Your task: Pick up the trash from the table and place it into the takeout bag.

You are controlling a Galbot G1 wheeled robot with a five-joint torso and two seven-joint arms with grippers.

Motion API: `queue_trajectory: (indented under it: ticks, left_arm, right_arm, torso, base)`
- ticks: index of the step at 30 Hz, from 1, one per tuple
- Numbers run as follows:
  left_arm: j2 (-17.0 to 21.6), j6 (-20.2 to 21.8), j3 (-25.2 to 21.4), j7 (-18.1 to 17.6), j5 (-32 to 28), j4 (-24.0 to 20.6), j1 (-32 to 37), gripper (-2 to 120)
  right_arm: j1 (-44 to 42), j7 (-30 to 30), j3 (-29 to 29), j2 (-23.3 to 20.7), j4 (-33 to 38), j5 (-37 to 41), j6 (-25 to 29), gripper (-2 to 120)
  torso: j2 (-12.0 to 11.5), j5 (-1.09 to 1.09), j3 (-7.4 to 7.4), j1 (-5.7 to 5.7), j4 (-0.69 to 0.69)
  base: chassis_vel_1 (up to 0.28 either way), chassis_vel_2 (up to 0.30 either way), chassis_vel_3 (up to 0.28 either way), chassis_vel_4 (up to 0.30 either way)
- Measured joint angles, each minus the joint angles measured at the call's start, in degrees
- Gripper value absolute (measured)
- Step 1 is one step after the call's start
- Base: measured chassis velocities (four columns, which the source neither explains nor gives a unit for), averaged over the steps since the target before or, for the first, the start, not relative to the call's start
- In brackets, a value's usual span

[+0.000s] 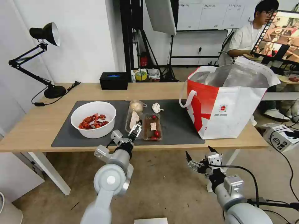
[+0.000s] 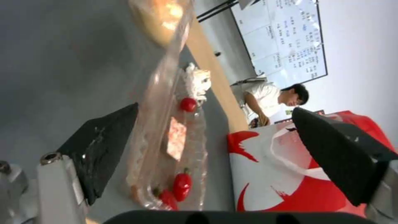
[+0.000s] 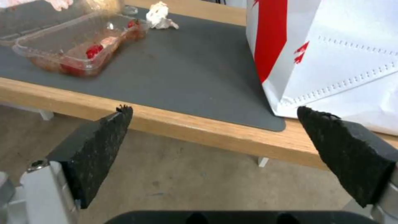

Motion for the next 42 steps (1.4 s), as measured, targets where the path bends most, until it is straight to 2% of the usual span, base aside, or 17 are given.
queue_trajectory:
  ticks: [18, 31, 42]
  left_arm:
    - [5.5, 0.0, 1.6, 0.1, -2.9, 0.1, -4.2, 100]
    - [5.9, 0.0, 4.4, -0.8, -5.0, 0.5, -6.9, 100]
    - [6.6, 0.1, 9.1, -1.1, -5.8, 4.3, -11.4, 100]
  right_arm:
    - [0.0, -0.1, -0.5, 0.9, -0.7, -1.0, 0.0, 100]
    - [0.2, -0.1, -0.1, 1.2, -0.9, -1.0, 0.1, 100]
    - [-0.7, -0.2, 0.3, 1.5, -0.3, -0.9, 0.5, 100]
  torso:
    - [0.0, 0.01, 0.00, 0.00, 0.00]
    - [0.0, 0.01, 0.00, 0.00, 0.00]
    - [0.0, 0.00, 0.00, 0.00, 0.00]
  base:
    - [0.000, 0.000, 0.000, 0.000]
    - [0.000, 0.000, 0.000, 0.000]
    - [0.000, 0.000, 0.000, 0.000]
